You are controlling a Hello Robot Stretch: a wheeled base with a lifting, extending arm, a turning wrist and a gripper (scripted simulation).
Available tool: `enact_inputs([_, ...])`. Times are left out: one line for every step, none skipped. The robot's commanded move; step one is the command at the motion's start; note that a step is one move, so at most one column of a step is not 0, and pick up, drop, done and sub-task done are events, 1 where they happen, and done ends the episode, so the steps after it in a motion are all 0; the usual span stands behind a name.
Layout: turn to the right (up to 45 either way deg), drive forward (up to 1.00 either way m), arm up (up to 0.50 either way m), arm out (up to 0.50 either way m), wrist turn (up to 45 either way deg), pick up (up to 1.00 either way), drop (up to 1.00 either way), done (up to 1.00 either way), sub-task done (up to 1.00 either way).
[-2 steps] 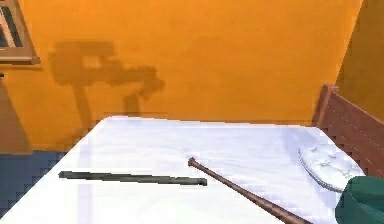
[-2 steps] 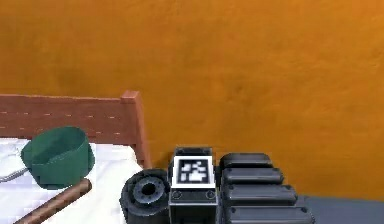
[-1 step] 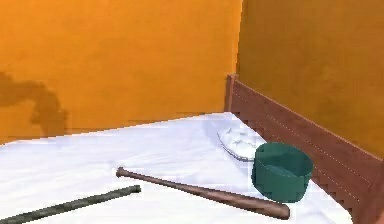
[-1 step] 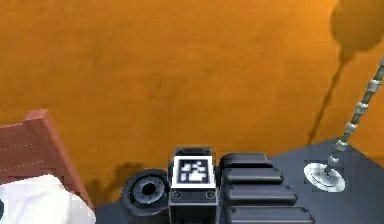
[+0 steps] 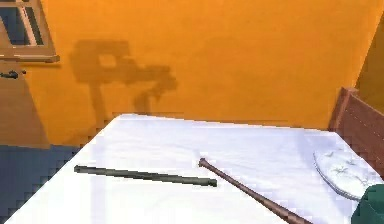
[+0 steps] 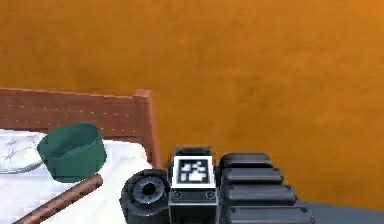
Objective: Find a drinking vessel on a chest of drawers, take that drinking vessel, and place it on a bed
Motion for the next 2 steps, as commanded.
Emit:
enact_inputs([18.0, 0.0, 0.0, 0.0, 0.0, 0.0, 0.0, 0.0, 0.0])
enact_inputs([45.0, 0.0, 0.0, 0.0, 0.0, 0.0, 0.0, 0.0, 0.0])
